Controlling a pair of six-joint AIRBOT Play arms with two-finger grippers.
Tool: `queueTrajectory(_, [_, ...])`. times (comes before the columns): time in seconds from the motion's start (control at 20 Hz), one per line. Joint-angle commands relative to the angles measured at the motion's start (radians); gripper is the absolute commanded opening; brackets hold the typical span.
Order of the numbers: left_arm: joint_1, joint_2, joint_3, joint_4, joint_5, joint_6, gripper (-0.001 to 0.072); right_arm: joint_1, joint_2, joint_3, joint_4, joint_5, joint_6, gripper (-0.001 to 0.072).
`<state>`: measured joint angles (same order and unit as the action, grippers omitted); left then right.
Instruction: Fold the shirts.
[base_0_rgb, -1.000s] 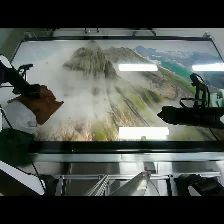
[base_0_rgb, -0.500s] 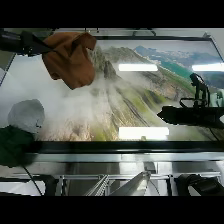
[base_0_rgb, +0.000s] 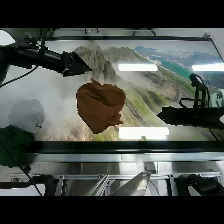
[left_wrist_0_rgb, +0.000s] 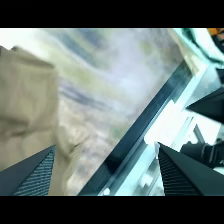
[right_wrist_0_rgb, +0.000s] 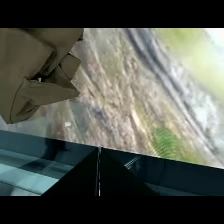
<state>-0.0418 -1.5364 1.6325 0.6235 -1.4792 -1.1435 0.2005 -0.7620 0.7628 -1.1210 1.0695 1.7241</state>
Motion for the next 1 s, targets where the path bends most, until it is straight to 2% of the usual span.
queueTrajectory(0.0, [0.036, 0.002, -0.025, 0.156, -0.093, -0.032, 0.0709, 0.001, -0.016, 0.000, 0.001, 0.010, -0.029, 0.0074])
queueTrajectory(0.05, [0.055, 0.006, -0.047, 0.221, -0.102, -0.045, 0.0709, 0.001, -0.037, 0.000, 0.008, -0.003, -0.047, 0.0324])
queueTrajectory(0.1, [0.075, 0.012, -0.089, 0.252, -0.093, -0.046, 0.0709, 0.001, -0.068, 0.000, 0.039, -0.026, -0.092, 0.0476])
queueTrajectory(0.2, [0.119, 0.012, -0.206, 0.267, -0.068, -0.046, 0.0708, 0.001, -0.172, 0.000, 0.193, -0.082, -0.222, 0.0475])
queueTrajectory(0.25, [0.134, 0.013, -0.275, 0.266, -0.047, -0.046, 0.0709, 0.001, -0.234, 0.000, 0.301, -0.097, -0.322, 0.0475])
queueTrajectory(0.4, [0.148, 0.011, -0.472, 0.264, 0.077, 0.000, 0.0708, 0.003, -0.448, 0.000, 0.681, -0.104, -0.787, 0.0474])
queueTrajectory(0.5, [0.129, 0.009, -0.553, 0.264, 0.174, 0.028, 0.0707, 0.019, -0.583, 0.003, 0.879, -0.105, -0.995, 0.0474])
queueTrajectory(0.6, [0.105, 0.000, -0.595, 0.264, 0.237, 0.046, 0.0695, 0.058, -0.705, 0.033, 0.982, -0.104, -1.057, 0.0473])
queueTrajectory(0.75, [0.074, -0.044, -0.595, 0.248, 0.286, 0.051, 0.0692, 0.154, -0.856, 0.140, 0.990, -0.105, -1.059, 0.0464])
queueTrajectory(0.95, [0.057, -0.150, -0.560, 0.138, 0.301, 0.096, 0.0691, 0.232, -0.980, 0.278, 0.986, -0.104, -1.027, 0.0463])
